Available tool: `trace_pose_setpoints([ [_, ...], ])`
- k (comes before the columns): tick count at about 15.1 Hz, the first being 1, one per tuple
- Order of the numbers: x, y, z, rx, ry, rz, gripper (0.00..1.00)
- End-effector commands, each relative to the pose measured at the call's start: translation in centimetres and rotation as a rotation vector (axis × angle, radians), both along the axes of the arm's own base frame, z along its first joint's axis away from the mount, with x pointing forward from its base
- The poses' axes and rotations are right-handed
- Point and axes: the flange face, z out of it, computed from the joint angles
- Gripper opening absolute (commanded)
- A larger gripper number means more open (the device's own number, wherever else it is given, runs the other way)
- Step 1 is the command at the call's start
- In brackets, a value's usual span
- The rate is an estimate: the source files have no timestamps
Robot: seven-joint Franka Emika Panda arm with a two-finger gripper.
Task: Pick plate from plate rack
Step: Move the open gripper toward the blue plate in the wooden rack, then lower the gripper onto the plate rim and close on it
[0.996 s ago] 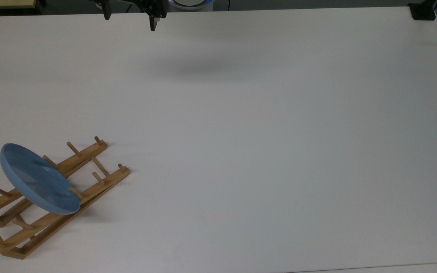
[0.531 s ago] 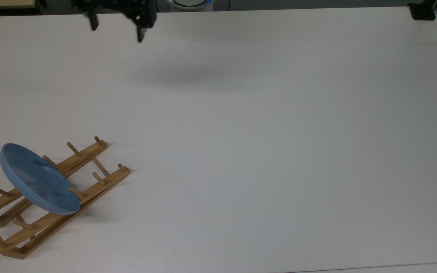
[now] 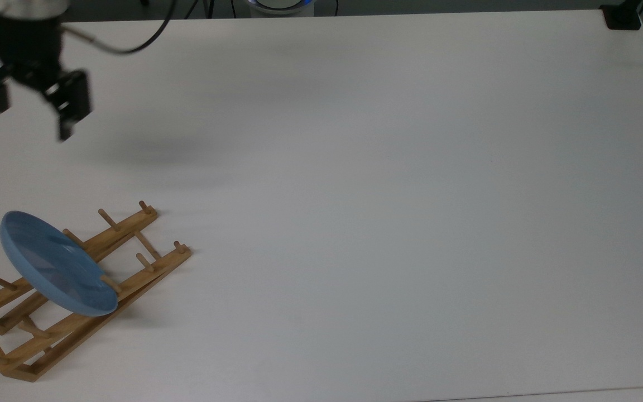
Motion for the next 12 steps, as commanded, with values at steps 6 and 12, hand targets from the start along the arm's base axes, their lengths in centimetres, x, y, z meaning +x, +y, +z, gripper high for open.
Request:
trace_pose_setpoints([
  [6,4.1,-5.1,-6.0,-0.108,-0.176,0.020,0.62],
  [12,4.1,-4.3,-4.8,-0.123,-0.176,0.046,0.62],
])
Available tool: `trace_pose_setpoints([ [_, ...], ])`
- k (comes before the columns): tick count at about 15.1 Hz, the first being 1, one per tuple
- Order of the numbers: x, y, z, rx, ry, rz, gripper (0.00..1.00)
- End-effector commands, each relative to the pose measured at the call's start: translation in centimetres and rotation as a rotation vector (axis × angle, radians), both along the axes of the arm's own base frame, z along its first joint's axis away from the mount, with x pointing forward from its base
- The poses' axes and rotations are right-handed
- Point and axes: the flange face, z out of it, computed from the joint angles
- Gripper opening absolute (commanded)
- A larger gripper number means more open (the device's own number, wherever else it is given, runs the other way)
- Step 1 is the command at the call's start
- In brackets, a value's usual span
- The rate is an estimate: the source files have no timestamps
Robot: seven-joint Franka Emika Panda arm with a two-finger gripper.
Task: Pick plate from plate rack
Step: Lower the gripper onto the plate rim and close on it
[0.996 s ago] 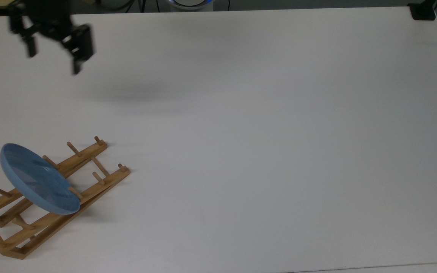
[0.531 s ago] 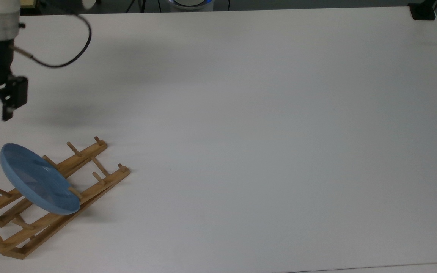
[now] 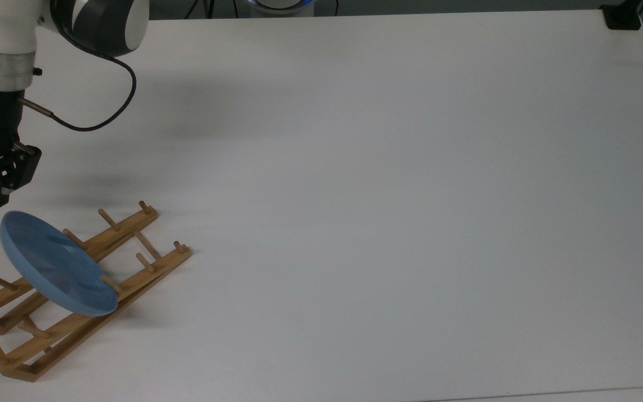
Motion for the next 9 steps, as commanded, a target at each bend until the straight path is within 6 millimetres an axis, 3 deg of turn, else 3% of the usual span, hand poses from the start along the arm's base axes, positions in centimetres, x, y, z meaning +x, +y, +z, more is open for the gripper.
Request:
trace_pose_setpoints([
  [1,0.0,0.7,0.9,-0.030,0.007,0.031,0.62],
  [7,0.9,3.7,-0.2,0.000,0.058,0.056,0.62],
  [9,1.0,3.8,-0.4,-0.001,0.062,0.060,0.62],
])
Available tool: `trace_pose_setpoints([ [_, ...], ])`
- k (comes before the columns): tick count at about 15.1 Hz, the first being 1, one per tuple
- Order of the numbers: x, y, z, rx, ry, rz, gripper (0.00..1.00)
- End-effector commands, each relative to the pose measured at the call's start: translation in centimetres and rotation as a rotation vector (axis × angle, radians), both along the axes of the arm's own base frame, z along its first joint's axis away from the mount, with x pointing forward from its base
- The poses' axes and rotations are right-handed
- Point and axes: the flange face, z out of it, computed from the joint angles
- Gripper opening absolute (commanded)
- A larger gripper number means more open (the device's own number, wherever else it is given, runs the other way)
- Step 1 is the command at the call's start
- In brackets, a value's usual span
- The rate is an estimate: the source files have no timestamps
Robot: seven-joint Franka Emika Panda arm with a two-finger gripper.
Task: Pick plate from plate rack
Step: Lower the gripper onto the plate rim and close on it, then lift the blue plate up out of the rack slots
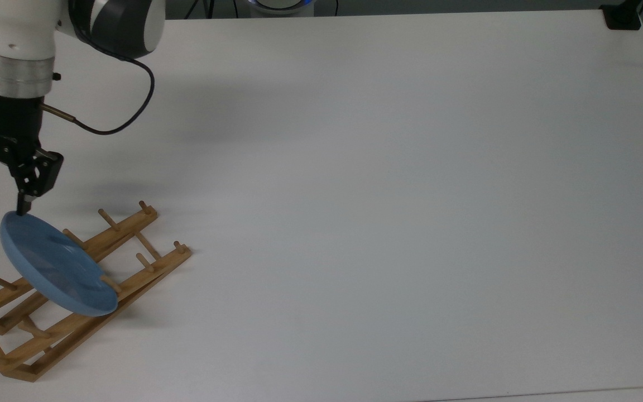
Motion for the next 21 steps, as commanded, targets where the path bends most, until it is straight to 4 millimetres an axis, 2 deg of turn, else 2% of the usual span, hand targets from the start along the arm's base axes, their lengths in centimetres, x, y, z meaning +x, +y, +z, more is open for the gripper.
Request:
trace_pose_setpoints([
  [1,0.0,0.6,-0.5,-0.006,0.034,0.010,0.60],
  [4,0.3,0.6,-1.7,-0.004,0.047,0.013,0.50],
  [8,0.6,0.5,-2.6,-0.011,0.038,0.022,0.43],
  [10,0.7,0.5,-2.5,-0.014,0.028,0.024,0.40],
  [12,0.7,0.4,-2.4,-0.017,0.017,0.026,0.31],
  [15,0.7,0.1,-2.3,-0.027,-0.007,0.027,0.29],
  [18,0.8,-0.2,-2.4,-0.036,-0.022,0.029,0.23],
  [20,0.8,-0.2,-2.4,-0.039,-0.029,0.031,0.22],
  [21,0.8,-0.2,-2.5,-0.045,-0.027,0.035,0.18],
])
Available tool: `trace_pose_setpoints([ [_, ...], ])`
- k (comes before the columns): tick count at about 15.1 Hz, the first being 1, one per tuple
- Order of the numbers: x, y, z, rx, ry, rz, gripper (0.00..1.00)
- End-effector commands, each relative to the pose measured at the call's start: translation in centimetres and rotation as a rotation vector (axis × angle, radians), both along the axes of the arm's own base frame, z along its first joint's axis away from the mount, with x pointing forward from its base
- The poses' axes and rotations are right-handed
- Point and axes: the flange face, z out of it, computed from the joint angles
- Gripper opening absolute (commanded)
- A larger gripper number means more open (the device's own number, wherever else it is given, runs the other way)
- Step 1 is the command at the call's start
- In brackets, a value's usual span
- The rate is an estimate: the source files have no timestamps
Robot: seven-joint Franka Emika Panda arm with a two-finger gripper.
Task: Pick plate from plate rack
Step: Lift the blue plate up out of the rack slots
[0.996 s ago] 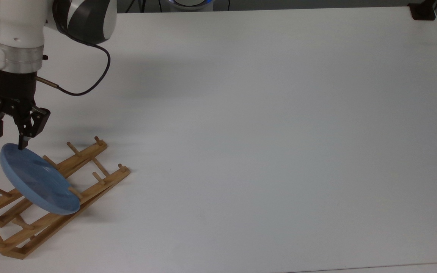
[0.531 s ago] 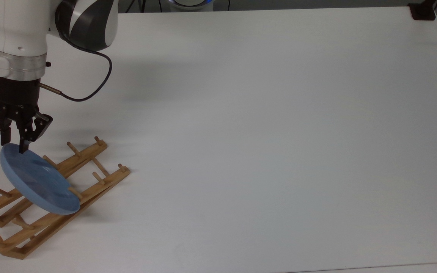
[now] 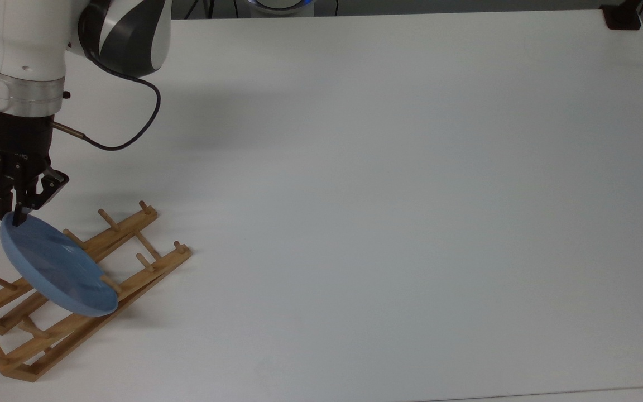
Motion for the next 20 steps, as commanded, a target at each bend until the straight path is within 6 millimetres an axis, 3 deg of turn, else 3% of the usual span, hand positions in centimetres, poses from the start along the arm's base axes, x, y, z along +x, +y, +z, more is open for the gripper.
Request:
trace_pose_setpoints([
  [1,0.0,-0.2,-0.1,-0.043,-0.008,0.023,0.13],
  [4,0.0,-0.2,0.1,-0.055,-0.006,0.030,0.00],
  [8,-0.3,-0.3,2.2,-0.068,-0.034,0.028,0.00],
  [11,-1.3,-0.8,5.8,-0.098,-0.067,0.037,0.00],
  [12,-1.8,-0.6,8.1,-0.103,-0.098,0.034,0.00],
  [15,-2.9,0.7,11.8,-0.065,-0.133,0.014,0.00],
  [20,-3.2,4.2,11.1,0.133,0.030,-0.016,0.00],
])
